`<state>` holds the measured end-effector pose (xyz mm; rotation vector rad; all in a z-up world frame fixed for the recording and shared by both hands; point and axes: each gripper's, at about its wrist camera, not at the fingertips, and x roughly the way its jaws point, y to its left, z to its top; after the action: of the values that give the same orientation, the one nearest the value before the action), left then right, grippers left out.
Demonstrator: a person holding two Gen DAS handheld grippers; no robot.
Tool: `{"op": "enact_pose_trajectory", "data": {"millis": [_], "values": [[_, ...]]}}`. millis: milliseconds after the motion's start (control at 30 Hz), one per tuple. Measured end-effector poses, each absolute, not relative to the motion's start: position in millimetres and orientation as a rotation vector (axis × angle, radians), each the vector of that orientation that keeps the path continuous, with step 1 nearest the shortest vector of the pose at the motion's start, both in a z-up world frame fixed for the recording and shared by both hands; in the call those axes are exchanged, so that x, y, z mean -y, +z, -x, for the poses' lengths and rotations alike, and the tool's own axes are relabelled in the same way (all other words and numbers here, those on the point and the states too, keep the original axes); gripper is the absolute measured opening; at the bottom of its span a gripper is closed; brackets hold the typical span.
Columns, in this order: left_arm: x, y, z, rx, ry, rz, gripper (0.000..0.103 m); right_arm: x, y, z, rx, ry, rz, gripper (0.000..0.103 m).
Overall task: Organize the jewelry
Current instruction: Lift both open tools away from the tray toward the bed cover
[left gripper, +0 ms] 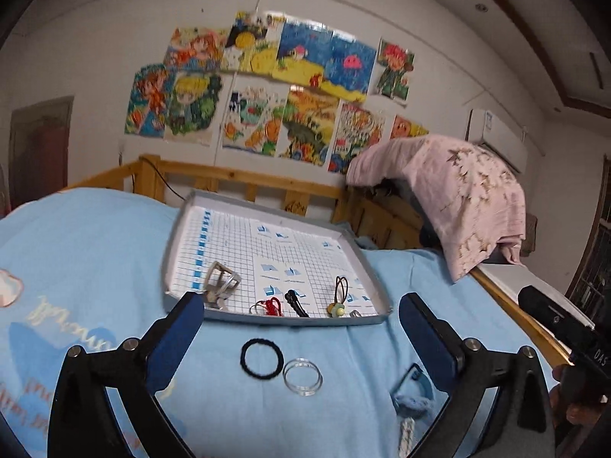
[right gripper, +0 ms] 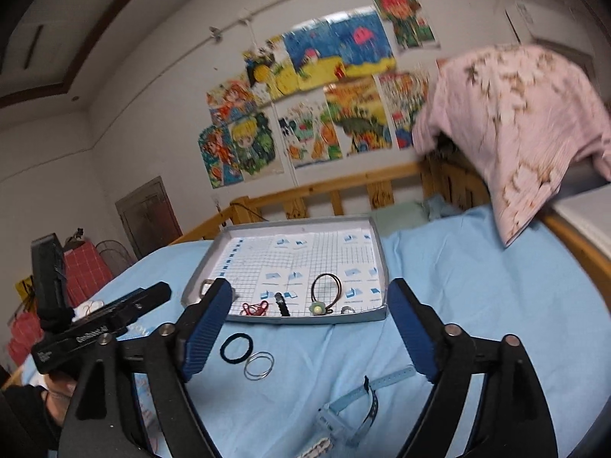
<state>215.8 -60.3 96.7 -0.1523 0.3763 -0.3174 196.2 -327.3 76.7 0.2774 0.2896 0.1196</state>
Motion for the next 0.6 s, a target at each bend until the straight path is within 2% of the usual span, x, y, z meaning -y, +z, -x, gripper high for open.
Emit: {"op": "enact_pose_trajectory", "data": {"millis": [100,233,600], "values": [[51,98,-188,-0.348,-0.306,0.152,0.103,317,81,-170,-0.25,0.118,-0.232,0.094],[40,92,-154,-0.32,-0.262,0.162,0.103,307,80,-131,-0.19,0.101,-0.199,0.1],[27,58,-66,-0.234,-0.183,0.059,0.103,275,39,-32,-0.088,-0.016,-0.171,0.101]]}}
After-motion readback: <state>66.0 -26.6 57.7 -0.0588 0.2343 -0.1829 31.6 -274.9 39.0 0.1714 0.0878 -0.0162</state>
